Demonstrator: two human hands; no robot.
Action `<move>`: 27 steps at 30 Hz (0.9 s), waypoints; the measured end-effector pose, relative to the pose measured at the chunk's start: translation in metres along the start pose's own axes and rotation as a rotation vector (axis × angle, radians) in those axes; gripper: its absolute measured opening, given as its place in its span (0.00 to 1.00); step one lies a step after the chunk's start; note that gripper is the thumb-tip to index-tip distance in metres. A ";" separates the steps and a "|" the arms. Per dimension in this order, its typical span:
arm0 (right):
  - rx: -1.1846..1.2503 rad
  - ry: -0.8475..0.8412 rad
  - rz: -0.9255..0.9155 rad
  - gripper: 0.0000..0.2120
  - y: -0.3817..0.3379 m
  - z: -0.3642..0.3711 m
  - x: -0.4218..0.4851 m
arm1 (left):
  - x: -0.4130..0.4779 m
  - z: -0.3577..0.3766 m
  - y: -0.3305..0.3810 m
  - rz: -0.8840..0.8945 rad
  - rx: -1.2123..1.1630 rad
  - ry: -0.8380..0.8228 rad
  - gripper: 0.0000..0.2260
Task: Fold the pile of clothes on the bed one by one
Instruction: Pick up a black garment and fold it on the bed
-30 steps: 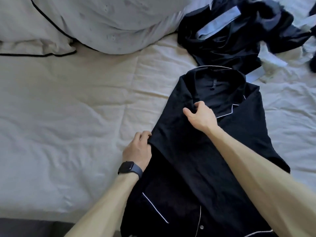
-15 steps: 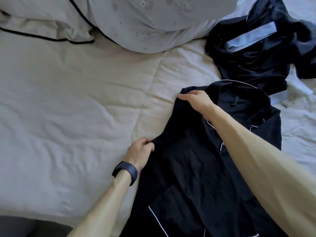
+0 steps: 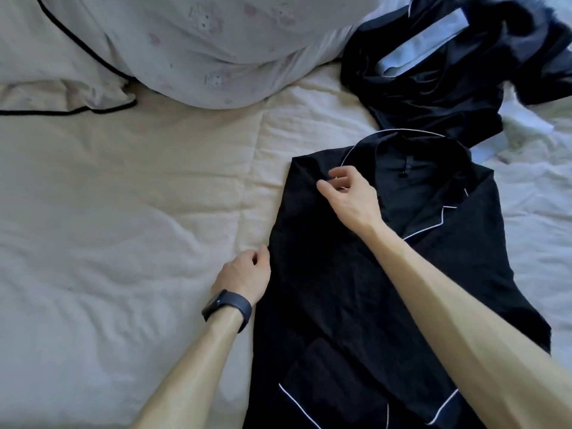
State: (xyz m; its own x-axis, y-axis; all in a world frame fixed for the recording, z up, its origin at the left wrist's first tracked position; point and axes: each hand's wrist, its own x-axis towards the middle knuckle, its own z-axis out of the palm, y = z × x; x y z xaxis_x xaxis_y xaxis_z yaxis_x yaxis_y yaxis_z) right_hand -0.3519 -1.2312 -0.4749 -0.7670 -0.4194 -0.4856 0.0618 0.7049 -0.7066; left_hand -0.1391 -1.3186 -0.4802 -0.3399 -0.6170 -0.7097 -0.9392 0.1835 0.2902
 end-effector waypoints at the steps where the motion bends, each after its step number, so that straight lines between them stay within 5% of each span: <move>1: -0.026 0.007 0.013 0.17 0.013 -0.004 -0.019 | 0.004 -0.003 0.006 0.011 -0.032 0.008 0.24; 8: -0.523 0.429 0.014 0.28 0.149 -0.027 -0.160 | 0.053 -0.007 0.070 0.140 -0.140 -0.007 0.15; 11: -0.677 0.372 0.116 0.32 0.200 -0.031 -0.201 | 0.059 0.003 0.077 0.174 -0.197 0.090 0.10; 18: -0.830 0.240 0.219 0.31 0.273 -0.052 -0.217 | 0.045 0.026 0.083 0.202 -0.145 0.286 0.20; 22: -0.772 0.356 0.201 0.32 0.272 -0.060 -0.223 | 0.024 0.046 0.084 0.608 0.306 0.618 0.26; 25: -0.765 0.375 0.098 0.34 0.273 -0.060 -0.236 | -0.004 0.070 0.072 1.031 0.620 0.482 0.28; 27: -0.780 0.334 -0.019 0.35 0.269 -0.055 -0.244 | -0.025 0.092 0.056 1.150 0.759 0.318 0.30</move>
State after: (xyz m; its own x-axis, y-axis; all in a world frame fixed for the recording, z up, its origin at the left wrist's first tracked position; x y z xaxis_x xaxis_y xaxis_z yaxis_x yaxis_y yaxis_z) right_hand -0.1830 -0.9082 -0.5182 -0.9194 -0.3303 -0.2133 -0.3168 0.9436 -0.0960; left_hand -0.1880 -1.2226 -0.5054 -0.9929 0.0317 -0.1148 0.0182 0.9931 0.1162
